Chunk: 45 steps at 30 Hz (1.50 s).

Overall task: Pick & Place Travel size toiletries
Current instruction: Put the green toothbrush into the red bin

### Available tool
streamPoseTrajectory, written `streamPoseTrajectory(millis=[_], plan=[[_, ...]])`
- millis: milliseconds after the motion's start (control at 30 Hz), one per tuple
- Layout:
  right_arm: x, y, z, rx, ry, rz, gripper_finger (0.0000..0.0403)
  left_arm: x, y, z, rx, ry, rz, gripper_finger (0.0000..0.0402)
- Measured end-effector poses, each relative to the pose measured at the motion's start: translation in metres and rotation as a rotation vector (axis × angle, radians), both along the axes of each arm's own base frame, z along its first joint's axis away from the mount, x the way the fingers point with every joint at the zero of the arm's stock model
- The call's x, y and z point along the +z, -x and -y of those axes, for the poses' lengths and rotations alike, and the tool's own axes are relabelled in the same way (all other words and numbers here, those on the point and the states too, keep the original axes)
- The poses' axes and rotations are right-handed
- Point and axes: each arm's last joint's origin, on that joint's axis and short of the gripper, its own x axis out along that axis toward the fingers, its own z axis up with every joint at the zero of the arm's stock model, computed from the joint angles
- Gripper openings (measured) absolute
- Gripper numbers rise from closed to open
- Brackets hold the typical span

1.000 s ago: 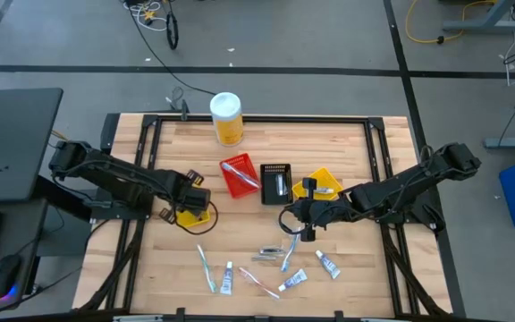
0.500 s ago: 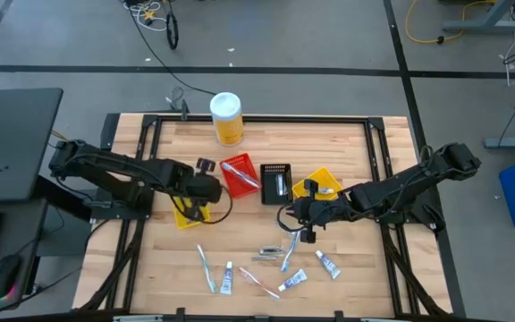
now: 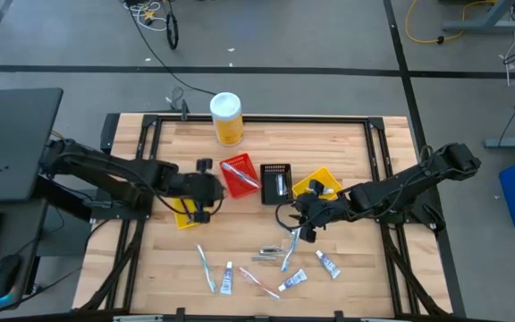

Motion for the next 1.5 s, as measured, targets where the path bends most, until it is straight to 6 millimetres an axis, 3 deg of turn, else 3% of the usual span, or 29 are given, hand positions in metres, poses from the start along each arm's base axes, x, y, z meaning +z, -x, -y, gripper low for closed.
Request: streamPoseTrajectory(millis=[200, 300, 533, 733, 1067, 1500], plan=[[0.000, 0.000, 0.000, 0.002, 0.002, -0.001, 0.0162, -0.040, -0.010, 0.024, -0.166, 0.142, 0.151, 0.0117], [0.000, 0.000, 0.000, 0.002, 0.001, 0.001, 0.0161, -0.056, -0.012, 0.039, -0.272, 0.185, 0.146, 0.0116], [0.000, 0.000, 0.000, 0.001, 0.001, 0.006, 0.0161, -0.074, -0.015, 0.065, -0.426, 0.275, 0.063, 0.0117], [0.000, 0.000, 0.000, 0.001, 0.001, 0.006, 0.0162, -0.088, -0.014, 0.079, -0.412, 0.320, -0.017, 0.0142], [0.000, 0.000, 0.000, 0.001, 0.001, 0.006, 0.0161, -0.121, 0.002, 0.111, -0.548, 0.275, -0.241, 0.0204], [0.000, 0.000, 0.000, 0.001, 0.001, 0.007, 0.0161, -0.162, 0.010, 0.129, -0.641, 0.124, -0.414, 0.0188]])
